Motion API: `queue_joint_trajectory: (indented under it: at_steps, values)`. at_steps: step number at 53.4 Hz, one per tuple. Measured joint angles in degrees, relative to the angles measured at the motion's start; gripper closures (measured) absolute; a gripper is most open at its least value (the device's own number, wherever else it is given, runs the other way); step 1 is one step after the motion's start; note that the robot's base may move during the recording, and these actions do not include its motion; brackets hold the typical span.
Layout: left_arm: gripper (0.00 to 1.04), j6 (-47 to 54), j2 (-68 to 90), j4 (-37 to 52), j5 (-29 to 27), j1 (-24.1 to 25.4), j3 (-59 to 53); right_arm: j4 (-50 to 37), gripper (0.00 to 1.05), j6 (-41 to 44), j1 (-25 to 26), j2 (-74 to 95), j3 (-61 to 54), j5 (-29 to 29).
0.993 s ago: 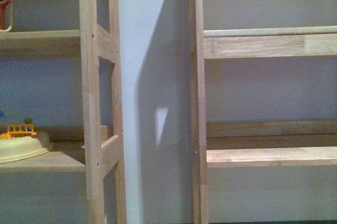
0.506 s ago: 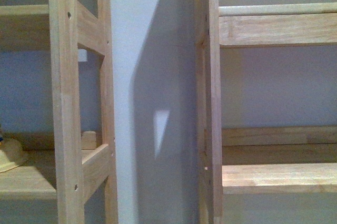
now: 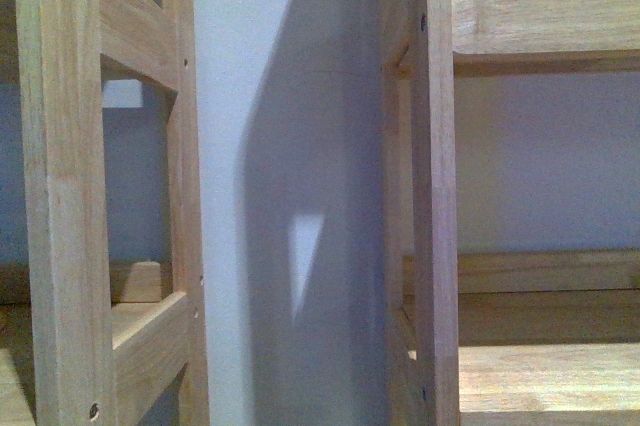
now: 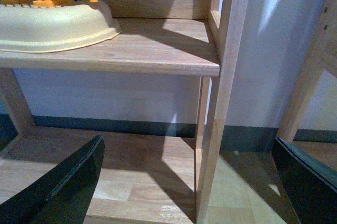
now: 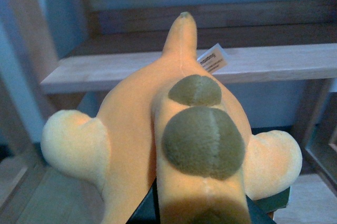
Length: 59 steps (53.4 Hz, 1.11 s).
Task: Put away toys
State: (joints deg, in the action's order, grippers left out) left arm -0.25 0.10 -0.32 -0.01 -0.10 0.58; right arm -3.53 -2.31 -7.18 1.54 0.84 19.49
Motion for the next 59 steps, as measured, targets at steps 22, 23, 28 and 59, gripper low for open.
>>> queue_joint_trajectory:
  at_steps: [22,23,28,59]
  values:
    - [0.06,0.0,0.0,0.0,0.0,0.0,0.0,-5.7,0.98,7.9,-9.7,11.9,11.9,14.5]
    - [0.06,0.0,0.0,0.0,0.0,0.0,0.0,-6.3,0.98,8.9,-10.3,12.9,13.4,15.3]
    - [0.06,0.0,0.0,0.0,0.0,0.0,0.0,-9.3,0.98,12.7,-13.1,17.3,20.0,18.2]
    - [0.06,0.0,0.0,0.0,0.0,0.0,0.0,-6.6,0.98,16.7,6.4,40.4,64.2,-8.2]
